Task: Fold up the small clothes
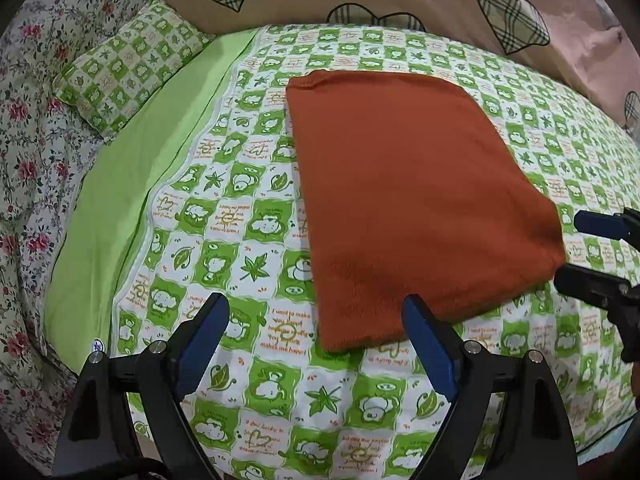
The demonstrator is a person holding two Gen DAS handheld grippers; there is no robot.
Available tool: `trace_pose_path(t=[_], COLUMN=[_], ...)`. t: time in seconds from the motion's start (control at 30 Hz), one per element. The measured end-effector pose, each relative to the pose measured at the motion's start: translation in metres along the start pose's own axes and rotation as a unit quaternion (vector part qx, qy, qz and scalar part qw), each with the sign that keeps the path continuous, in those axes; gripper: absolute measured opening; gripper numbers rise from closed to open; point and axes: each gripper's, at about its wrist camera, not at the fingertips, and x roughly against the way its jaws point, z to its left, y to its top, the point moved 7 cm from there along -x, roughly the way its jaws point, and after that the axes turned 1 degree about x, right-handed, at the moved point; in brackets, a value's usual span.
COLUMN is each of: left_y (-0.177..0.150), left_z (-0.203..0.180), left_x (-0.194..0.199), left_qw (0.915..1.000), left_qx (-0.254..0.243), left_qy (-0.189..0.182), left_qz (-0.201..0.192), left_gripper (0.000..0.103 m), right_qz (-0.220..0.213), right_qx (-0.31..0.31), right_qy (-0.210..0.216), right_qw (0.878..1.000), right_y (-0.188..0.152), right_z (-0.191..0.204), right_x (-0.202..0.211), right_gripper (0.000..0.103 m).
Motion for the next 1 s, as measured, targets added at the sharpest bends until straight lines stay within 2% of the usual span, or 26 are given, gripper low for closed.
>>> trace_pose_path(t=[0.57,1.0], left_y=[0.030,0.038], left_z=[-0.002,-0.007], left_x=[-0.008,-0.016], left_qw=[0.9999,0.9992], left_qx=[0.012,0.024], left_qy=[-0.006,-0.031], left_qz=[-0.006,-0.008], left_gripper=[0.089,0.089], right_qz=[-0.010,-0.015], right_qx=[-0.024,-0.052], right_qy=[0.002,0.008], right_qw=[1.000,0.998], right_y=[0.027,0.039], right_z=[-0.014,-0.022], right_x=[-0.004,-0.007], right_gripper=[0.090,0.091])
